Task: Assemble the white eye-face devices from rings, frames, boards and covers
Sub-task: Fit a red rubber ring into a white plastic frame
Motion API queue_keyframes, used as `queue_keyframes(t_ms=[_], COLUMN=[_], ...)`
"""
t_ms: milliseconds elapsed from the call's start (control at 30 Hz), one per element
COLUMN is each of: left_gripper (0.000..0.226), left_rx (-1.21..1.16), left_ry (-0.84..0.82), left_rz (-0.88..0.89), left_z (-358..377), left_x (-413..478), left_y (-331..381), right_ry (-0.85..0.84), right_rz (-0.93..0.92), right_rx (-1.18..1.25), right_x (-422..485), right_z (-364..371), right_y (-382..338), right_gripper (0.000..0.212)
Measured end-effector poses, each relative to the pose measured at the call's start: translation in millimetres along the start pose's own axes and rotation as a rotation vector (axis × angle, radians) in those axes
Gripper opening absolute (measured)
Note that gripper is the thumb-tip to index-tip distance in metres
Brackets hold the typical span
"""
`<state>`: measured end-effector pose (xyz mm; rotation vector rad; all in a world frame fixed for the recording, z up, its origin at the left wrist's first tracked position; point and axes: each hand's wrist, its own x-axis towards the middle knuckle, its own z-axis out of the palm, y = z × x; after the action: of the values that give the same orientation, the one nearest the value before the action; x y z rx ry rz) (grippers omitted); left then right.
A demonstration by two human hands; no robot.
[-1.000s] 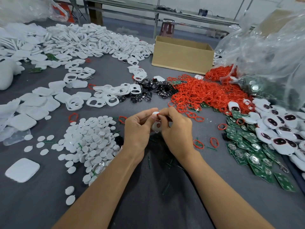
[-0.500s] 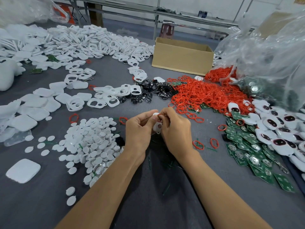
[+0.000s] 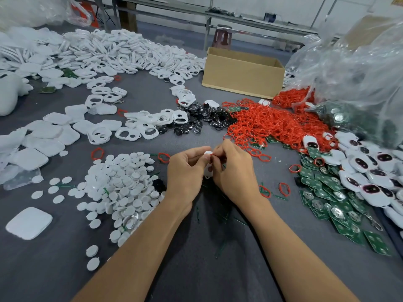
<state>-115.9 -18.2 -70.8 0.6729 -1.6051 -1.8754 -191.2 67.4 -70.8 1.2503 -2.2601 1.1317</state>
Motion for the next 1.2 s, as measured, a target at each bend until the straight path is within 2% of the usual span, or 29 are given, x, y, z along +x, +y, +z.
queue_keyframes(t_ms=[333, 600, 933, 1200], left_gripper=[0.017, 0.014, 0.015, 0.012], left_rx=[0.054, 0.095, 0.047, -0.069], left_ry=[0.009, 0.051, 0.062, 0.021], left_rz=[0.0, 0.017, -0.029, -0.081], left_z=[-0.2, 1.9, 3.7, 1.8], left_x=[1.9, 2.0, 0.5, -1.3], left_y=[-3.6, -2.9, 0.9, 3.3], right_ry=[0.022, 0.009, 0.004, -0.008], right_rz=[0.004, 0.011, -0.028, 0.021], right_rx=[0.001, -0.017, -0.094, -0.001], right_x=[-2.5, -3.6, -4.3, -3.4], right_z=[6.7, 6.0, 2.9, 3.9], right_y=[6.5, 5.9, -0.6, 0.2], right_gripper=[0.006, 0.021, 0.009, 0.026])
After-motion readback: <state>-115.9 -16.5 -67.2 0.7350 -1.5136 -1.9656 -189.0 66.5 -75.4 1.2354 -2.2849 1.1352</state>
